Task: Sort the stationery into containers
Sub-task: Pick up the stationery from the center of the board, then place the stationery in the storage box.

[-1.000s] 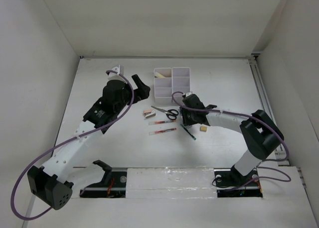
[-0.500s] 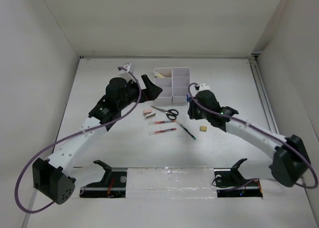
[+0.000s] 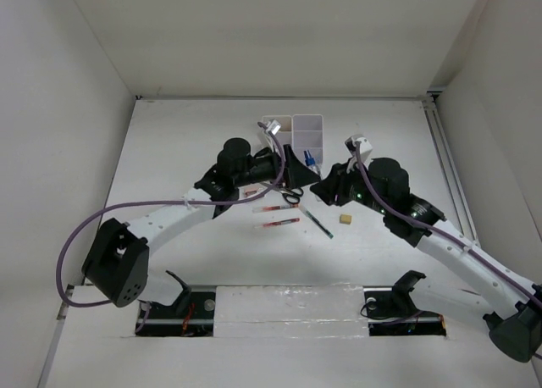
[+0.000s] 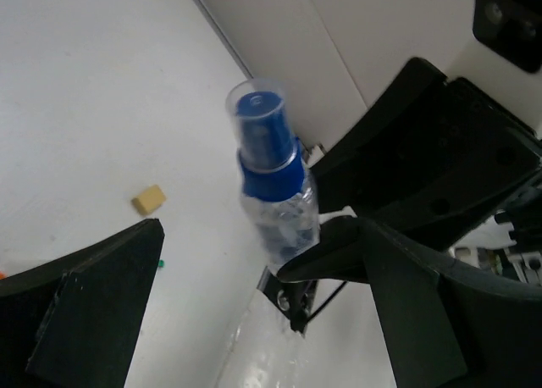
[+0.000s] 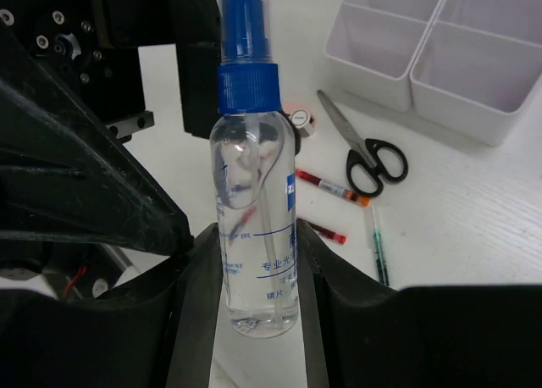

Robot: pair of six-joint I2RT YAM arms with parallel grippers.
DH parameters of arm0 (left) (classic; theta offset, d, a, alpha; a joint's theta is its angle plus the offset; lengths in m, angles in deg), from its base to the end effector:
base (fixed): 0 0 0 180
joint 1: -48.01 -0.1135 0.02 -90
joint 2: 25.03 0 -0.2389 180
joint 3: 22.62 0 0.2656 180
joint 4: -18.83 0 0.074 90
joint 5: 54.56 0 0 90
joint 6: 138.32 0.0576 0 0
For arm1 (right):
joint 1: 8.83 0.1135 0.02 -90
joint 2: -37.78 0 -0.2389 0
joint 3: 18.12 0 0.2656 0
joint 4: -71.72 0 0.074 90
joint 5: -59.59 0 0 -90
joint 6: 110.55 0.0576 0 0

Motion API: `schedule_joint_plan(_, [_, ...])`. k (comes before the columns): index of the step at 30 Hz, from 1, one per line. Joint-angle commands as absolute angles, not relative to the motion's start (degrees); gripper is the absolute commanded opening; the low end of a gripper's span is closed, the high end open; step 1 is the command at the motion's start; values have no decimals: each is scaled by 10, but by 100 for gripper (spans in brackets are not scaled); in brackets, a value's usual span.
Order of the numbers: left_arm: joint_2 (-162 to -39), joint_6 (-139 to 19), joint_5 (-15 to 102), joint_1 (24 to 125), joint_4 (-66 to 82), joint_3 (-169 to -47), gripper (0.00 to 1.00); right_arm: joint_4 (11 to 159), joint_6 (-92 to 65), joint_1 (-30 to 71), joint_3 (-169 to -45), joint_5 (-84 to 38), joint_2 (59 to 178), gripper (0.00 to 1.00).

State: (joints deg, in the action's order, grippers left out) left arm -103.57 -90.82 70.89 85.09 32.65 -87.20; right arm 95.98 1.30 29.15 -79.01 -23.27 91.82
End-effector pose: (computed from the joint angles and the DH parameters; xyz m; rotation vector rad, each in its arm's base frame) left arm 0.2601 -0.2384 0.2833 0.4672 1.7469 -1.5230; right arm 0.2073 0.1709 0.2993 -0.3632 1.9245 0.8224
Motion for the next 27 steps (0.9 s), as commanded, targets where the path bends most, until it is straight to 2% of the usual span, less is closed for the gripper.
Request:
schedule_joint_plan(1, [-1040,-912,732,871,403,-907,100,901,14,303,-808,-186,919,0])
schedule_joint_plan(7, [-1053,-918,721,876,416,-907,97,867,26,308,-802,-170,912,0])
schedule_joint_plan(10, [-1058,-918,721,876,422,-902,81,867,31,308,-802,-170,912,0])
schedule_joint_plan(12, [-1058,-923,721,876,423,-902,67,862,31,308,-802,-163,912,0])
schedule_joint_plan(13, [-1063,-923,721,876,423,-902,45,855,31,308,-802,-163,912,0])
schedule_joint_plan(16, [-1063,-923,709,876,423,-902,19,850,36,308,-797,-163,912,1])
schedule_joint_plan(17, [-1063,-923,709,876,423,-908,3,850,36,308,-791,-158,912,6])
schedule_joint_plan(18, [-1063,-911,702,876,423,-908,0,850,36,308,-791,-158,912,19])
schedule_joint_plan(19, [-1063,-902,702,876,416,-922,0,850,36,308,-783,-163,903,47])
schedule_joint_plan(20, [-1063,-888,676,876,402,-932,0,864,36,308,-783,-174,896,95])
schedule_joint_plan(21, [-1074,-869,658,876,383,-946,0,878,36,308,-777,-211,888,100])
schedule_joint_plan(24, [-1106,-780,567,876,304,-1018,0,954,36,308,-771,-316,841,100])
schedule_joint_plan(27, [-1147,-696,484,876,283,-1086,0,1015,42,308,-771,-371,794,100])
